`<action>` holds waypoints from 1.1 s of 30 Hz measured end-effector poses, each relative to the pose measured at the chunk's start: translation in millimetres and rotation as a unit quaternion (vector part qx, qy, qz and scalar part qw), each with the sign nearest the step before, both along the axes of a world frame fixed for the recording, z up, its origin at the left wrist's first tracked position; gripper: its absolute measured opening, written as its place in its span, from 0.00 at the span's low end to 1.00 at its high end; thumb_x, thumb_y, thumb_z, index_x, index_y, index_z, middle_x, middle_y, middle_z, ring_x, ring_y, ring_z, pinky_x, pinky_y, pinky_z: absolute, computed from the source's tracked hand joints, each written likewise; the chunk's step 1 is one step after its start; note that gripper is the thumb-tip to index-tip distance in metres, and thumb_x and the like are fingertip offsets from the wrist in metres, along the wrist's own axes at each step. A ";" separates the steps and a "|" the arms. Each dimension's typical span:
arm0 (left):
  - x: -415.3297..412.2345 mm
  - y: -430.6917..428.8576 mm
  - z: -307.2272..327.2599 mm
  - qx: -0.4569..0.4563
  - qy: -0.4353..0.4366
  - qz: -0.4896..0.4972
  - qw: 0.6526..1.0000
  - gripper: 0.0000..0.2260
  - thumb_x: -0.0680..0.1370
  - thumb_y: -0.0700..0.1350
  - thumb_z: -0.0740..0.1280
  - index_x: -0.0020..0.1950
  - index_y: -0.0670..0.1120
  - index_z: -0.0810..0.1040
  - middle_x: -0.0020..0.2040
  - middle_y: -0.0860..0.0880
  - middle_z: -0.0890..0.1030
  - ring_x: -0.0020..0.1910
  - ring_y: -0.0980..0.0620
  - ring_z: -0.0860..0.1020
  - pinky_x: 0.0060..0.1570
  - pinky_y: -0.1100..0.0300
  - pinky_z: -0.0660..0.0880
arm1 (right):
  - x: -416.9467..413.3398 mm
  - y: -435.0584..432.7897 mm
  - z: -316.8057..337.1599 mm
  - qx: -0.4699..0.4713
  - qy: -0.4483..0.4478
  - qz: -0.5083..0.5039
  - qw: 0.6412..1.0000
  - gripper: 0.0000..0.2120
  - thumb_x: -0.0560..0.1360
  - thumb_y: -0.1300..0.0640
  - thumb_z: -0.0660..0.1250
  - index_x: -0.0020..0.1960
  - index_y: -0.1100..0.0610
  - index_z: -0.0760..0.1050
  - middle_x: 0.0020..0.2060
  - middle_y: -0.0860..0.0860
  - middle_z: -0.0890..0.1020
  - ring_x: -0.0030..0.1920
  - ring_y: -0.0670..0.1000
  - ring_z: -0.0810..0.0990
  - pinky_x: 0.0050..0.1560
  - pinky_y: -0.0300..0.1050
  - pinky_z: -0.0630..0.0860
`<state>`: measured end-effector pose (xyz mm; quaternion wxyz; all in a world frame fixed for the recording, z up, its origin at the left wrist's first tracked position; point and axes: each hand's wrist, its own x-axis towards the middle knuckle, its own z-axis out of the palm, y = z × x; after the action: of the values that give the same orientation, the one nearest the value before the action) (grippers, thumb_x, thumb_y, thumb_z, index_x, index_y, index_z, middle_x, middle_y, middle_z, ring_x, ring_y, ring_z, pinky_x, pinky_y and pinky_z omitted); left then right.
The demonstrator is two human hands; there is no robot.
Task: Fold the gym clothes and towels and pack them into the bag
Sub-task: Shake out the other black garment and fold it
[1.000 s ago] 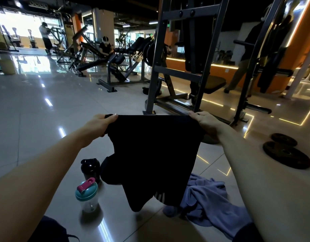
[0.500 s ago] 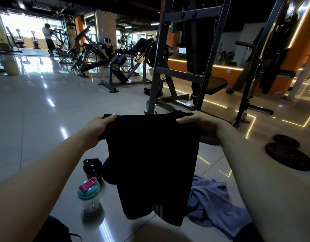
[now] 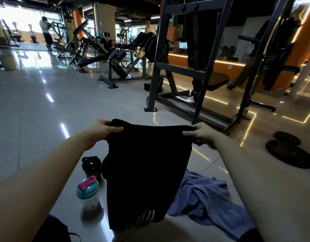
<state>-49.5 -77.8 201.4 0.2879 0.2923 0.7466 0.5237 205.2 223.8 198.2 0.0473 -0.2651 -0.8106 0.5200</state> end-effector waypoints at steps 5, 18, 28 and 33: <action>3.3 21.7 -17.5 0.042 0.075 0.113 0.990 0.07 0.80 0.40 0.70 0.57 0.46 0.82 0.46 0.51 0.83 0.43 0.57 0.81 0.43 0.64 0.75 | -22.0 -10.5 -8.0 0.078 0.006 -0.011 0.997 0.09 0.82 0.64 0.63 0.57 0.54 0.78 0.46 0.57 0.81 0.41 0.51 0.81 0.36 0.41 0.75; 13.7 9.1 0.1 0.086 0.119 0.093 0.985 0.08 0.79 0.36 0.69 0.55 0.47 0.83 0.46 0.50 0.84 0.38 0.61 0.82 0.40 0.68 0.74 | -27.7 -21.5 -9.7 0.133 0.095 -0.089 0.983 0.10 0.82 0.65 0.62 0.59 0.60 0.79 0.46 0.60 0.83 0.42 0.57 0.82 0.38 0.49 0.79; 73.1 -68.9 -132.3 -0.348 0.269 -0.192 0.877 0.10 0.71 0.39 0.70 0.40 0.55 0.79 0.39 0.54 0.81 0.39 0.58 0.79 0.39 0.65 0.74 | 46.2 -104.3 -106.4 0.294 -0.278 0.231 0.885 0.08 0.77 0.64 0.64 0.46 0.56 0.81 0.35 0.53 0.81 0.35 0.54 0.78 0.36 0.40 0.73; 119.4 -97.6 -192.0 -0.439 0.261 -0.338 0.791 0.08 0.72 0.41 0.69 0.47 0.54 0.80 0.45 0.55 0.81 0.49 0.52 0.82 0.52 0.55 0.80 | 97.7 -154.2 -176.5 0.289 -0.354 0.329 0.826 0.09 0.76 0.66 0.67 0.42 0.53 0.79 0.42 0.55 0.85 0.42 0.59 0.84 0.42 0.54 0.80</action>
<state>69.9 -175.4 9.4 0.3378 0.4941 0.7963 -0.0871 302.9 69.7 21.7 -0.3427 -0.1231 -0.9239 0.1174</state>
